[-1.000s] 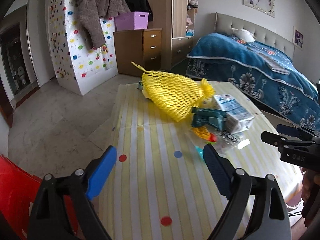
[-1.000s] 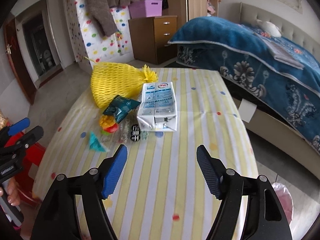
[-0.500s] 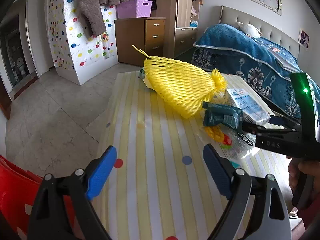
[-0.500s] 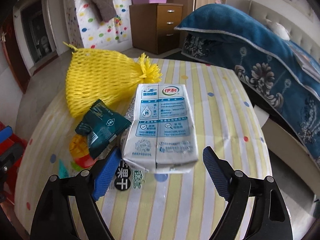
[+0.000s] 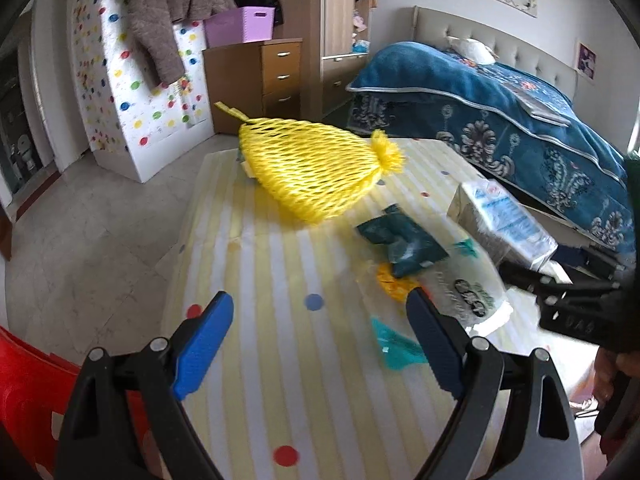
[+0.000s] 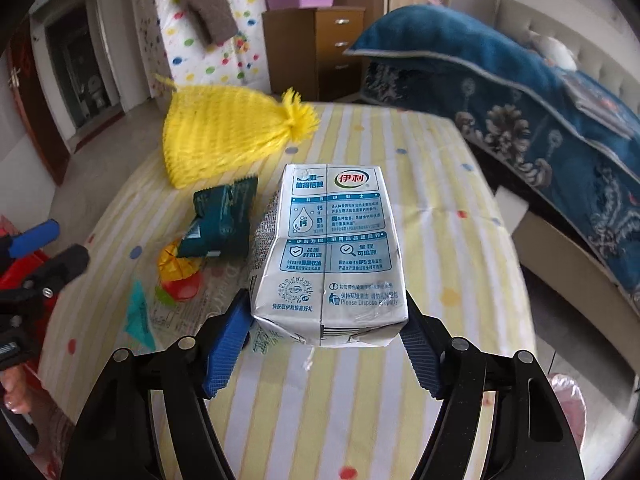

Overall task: Collect trash
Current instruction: 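Grasp the white Yili milk carton with the right gripper and lift it, then grasp the green snack packet with the left gripper while the right holds the carton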

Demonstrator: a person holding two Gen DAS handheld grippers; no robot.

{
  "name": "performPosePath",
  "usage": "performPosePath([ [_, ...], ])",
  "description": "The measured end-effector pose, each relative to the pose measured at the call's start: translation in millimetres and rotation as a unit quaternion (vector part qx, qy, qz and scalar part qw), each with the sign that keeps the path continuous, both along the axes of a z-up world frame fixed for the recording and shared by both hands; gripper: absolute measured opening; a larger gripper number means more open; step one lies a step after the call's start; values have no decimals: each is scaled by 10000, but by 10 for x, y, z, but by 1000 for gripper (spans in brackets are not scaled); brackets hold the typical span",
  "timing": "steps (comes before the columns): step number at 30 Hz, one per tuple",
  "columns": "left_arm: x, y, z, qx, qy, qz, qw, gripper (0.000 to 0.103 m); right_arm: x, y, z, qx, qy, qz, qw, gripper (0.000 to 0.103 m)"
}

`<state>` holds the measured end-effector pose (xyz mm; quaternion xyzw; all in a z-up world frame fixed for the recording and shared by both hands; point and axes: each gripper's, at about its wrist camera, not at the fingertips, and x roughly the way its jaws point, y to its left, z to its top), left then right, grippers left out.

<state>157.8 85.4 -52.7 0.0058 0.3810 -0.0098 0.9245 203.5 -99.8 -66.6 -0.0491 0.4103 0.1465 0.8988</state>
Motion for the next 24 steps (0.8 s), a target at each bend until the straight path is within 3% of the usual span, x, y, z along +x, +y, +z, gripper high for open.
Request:
performPosePath([
  [6,89,-199,11,-138,65,-232,9996,86,-218,-273,222,324,-471,-346,9978,71],
  [8,181,-323,-8,-104,135,-314,9994,79,-258,-347,244,344,-546,-413,9971,71],
  [11,301,-469,-41,-154,236,-422,9987,71,-235,-421,208,234,-549,-459,9972,71],
  [19,743,-634,-161,-376,630,-67,9973,71,-124,-728,132,560,-238,-669,9959,71],
  [24,945,-730,-299,-143,894,86,9959,71,-106,-831,59,591,-172,-718,9955,72],
])
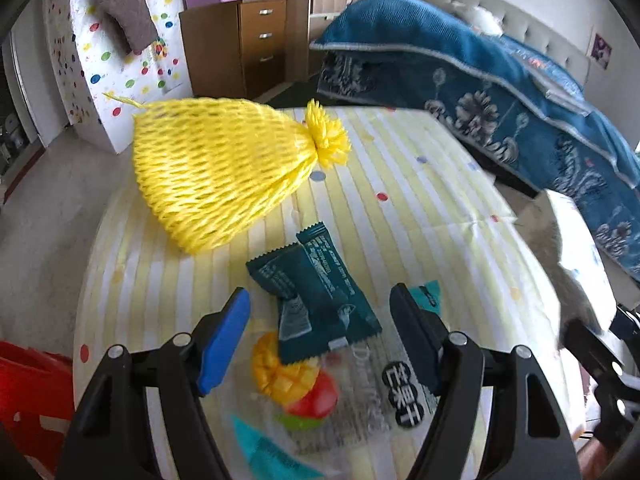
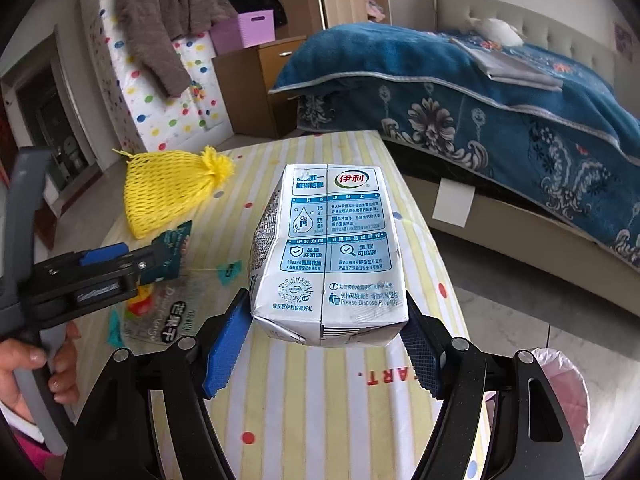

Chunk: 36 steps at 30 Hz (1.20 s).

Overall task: Collect trash
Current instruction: 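Grasp the green snack packet with the left gripper while the right holds the carton, then carry the carton and snack packet over the wastebasket with both grippers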

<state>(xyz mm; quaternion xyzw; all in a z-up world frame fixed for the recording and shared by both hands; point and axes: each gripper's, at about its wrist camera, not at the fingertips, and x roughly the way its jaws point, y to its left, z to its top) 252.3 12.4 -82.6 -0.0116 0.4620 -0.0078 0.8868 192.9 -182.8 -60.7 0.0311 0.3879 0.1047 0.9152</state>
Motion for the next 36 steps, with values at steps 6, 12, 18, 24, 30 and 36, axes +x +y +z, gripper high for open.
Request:
performPosePath([
  [6,106,-33,-151,226,195,3,9996,49,-48,-119,-49,-2,53,-16,10000,72],
  [12,-35,22,98,7,-260,-217,9994,30,-133,-170,16,43,-21,-60,10000,72],
  [18,-512,78,607,-442,-1110,-641,9908,29,-350,-214,159,126,-304,-131,9994,72],
  [24,-1092,37,755,-472,-1382,-824,9858,29,-602,-245,256,209,-387,-178,9989,72],
  [30,-1490,-85,721,-444,-1443,-1076,9827,29,-899,-292,307,96,-315,-307,9990,72],
  [36,-1768,-270,687,-298,-1562,-1468,9763,29,-1212,-397,284,-56,-273,-501,9984,72],
])
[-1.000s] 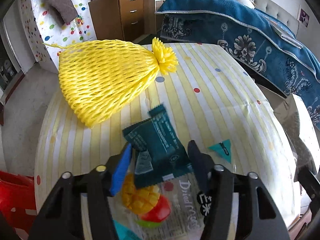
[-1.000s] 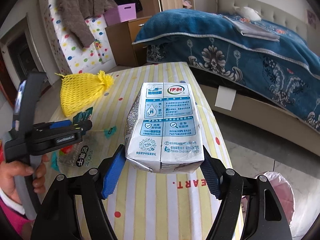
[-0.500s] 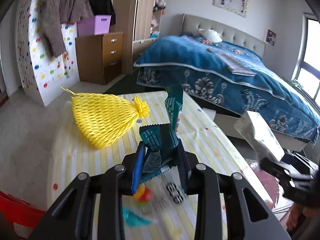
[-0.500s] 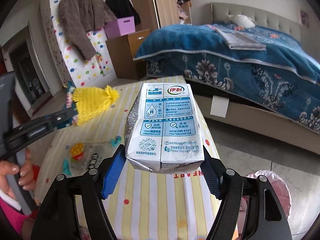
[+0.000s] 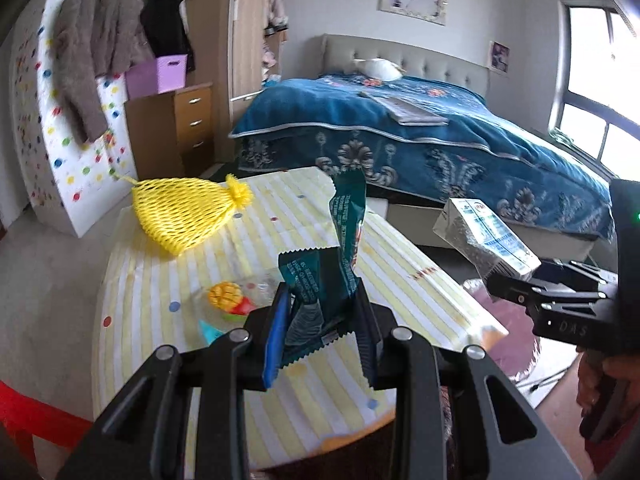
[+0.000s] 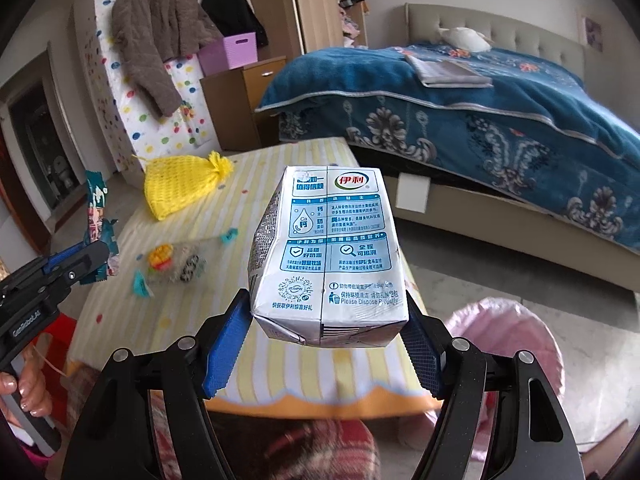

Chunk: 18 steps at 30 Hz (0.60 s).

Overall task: Collect trash
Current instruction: 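Carry the carton and snack packet over the wastebasket with both grippers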

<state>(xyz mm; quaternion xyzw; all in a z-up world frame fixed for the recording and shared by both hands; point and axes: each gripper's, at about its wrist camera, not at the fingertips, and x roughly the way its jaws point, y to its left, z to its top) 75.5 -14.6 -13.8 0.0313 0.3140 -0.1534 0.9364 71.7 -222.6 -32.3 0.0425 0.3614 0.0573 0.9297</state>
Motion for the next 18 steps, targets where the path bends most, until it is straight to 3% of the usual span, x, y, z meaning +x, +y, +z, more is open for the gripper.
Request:
performPosePath([
  [8,-166,-440,-43,34,19,-554,9985,29,-328,-309,-43,-55,-3,-316,9995,72],
  [18,-149,-1322,-76,126,13,-1448,9894,30,-689,-905,-93,-69,36,-937,9956,72],
])
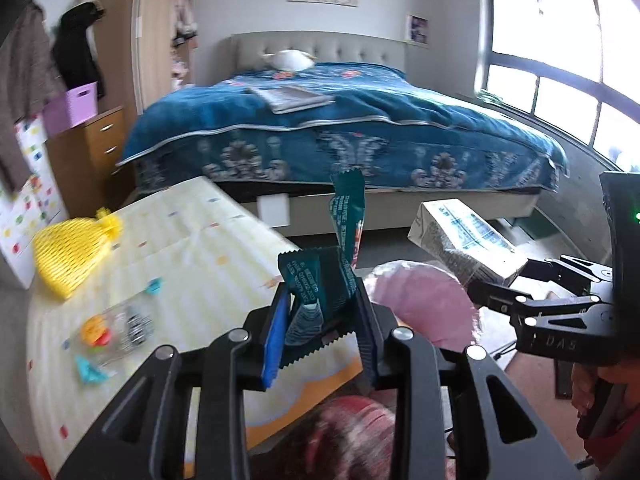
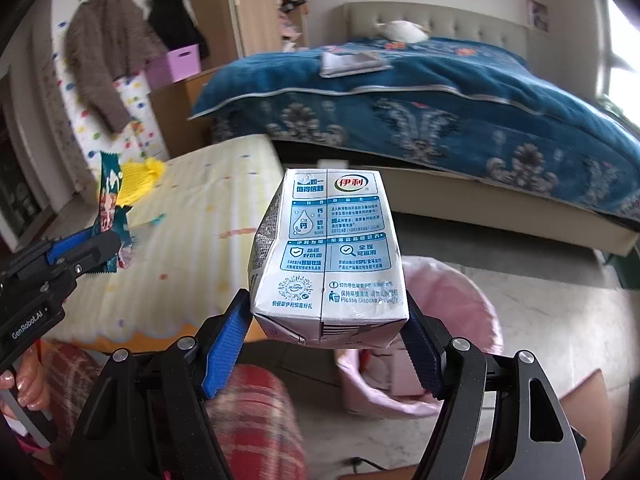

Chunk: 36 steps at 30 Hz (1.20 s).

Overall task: Collect trash
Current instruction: 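Carry the carton and snack packet over the wastebasket with both grippers, then open both grippers over the wastebasket to drop the carton and packet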

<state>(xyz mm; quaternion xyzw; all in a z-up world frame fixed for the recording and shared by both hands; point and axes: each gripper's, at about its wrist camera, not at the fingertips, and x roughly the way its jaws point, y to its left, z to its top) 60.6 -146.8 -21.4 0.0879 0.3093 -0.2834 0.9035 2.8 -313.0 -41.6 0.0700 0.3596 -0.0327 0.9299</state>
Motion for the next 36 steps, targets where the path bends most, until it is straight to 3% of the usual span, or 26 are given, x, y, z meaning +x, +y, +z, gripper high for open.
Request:
performPosePath([
  [12,122,-1080,-251,236,212,-963,9948,31,-190,-854,-217,235,119,-781,9966,72],
  [27,519,-1733,-566,199,765,-1299,9884,34,177,-1435,-475,434,412,-1021,9930,71],
  [31,548,-1736,-576,195,759,-1219,9894,69,240,-1452,-517,412,460,-1052,9925,72],
  [33,564,-1718,-573,188,791,-1194,9895,70,215,-1463,-525,404,458,-1112,9919,79],
  [36,573,-1673,-579,239,834,-1154,9895,70,177,-1475,-538,382,480,-1199,9909,79],
])
